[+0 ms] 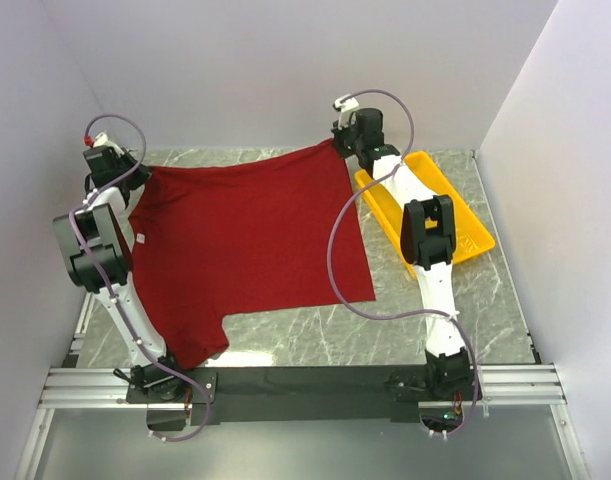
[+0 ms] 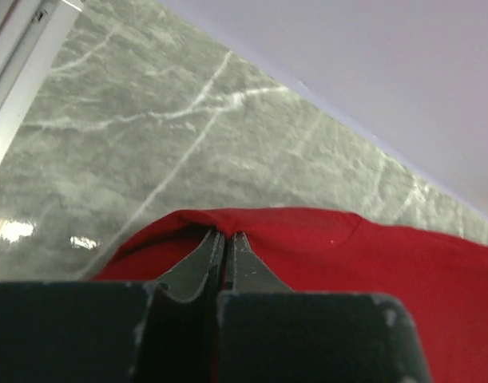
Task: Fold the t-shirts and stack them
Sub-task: Fold the tshirt
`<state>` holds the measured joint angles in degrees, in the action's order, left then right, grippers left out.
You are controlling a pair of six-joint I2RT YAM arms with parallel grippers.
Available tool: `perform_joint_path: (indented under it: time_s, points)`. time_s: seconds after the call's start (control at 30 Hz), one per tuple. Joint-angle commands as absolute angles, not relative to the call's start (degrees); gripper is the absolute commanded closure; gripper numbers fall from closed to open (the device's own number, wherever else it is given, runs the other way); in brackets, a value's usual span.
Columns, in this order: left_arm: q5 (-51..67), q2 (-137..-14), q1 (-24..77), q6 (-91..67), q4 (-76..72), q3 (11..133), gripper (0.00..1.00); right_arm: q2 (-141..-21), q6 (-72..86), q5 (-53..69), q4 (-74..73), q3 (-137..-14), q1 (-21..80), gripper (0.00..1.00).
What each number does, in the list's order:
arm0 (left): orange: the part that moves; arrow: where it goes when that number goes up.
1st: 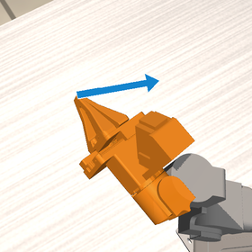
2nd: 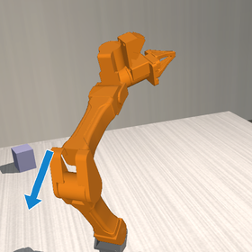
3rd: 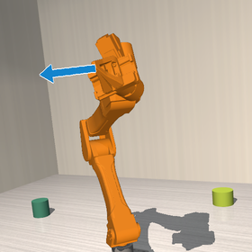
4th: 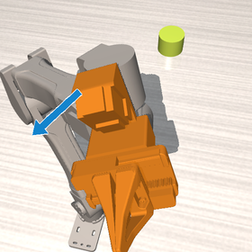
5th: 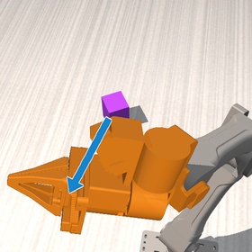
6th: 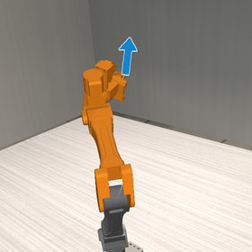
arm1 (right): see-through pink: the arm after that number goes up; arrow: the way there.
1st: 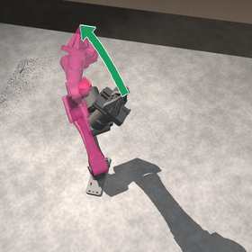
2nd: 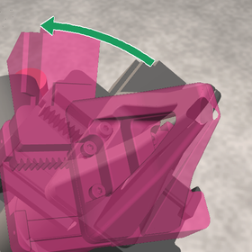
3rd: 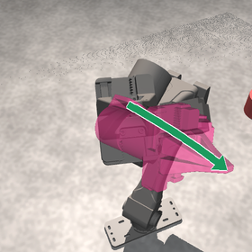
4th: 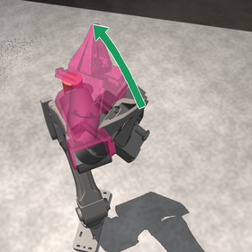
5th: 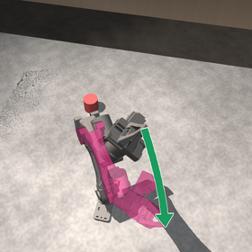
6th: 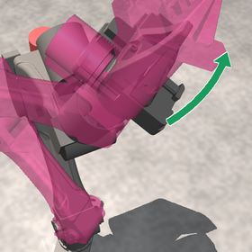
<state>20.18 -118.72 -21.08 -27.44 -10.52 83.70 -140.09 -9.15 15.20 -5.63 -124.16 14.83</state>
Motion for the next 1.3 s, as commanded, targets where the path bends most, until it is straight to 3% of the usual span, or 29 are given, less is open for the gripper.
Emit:
perform_joint_path:
  time_s: [0.0,0.47,1.0,1.27]
  points:
    - [17.4,-120.3,-20.7,-26.0,-8.5,88.2,0.99,-141.0,-12.2,11.3,-2.1,-128.0,14.7,1.0]
    - [13.3,-121.3,-20.7,-15.6,-5.1,90.8,0.99,-139.7,-16.4,16.6,2.6,-123.8,11.8,1.0]
    - [15.1,-117.2,-18.5,8.5,-16.3,82.9,0.99,-139.4,-19.8,20.6,1.5,-122.4,11.7,1.0]
    - [16.6,-117.3,-17.6,8.4,-18.2,82.2,0.99,-140.6,-20.8,24.1,0.4,-124.5,11.5,1.0]
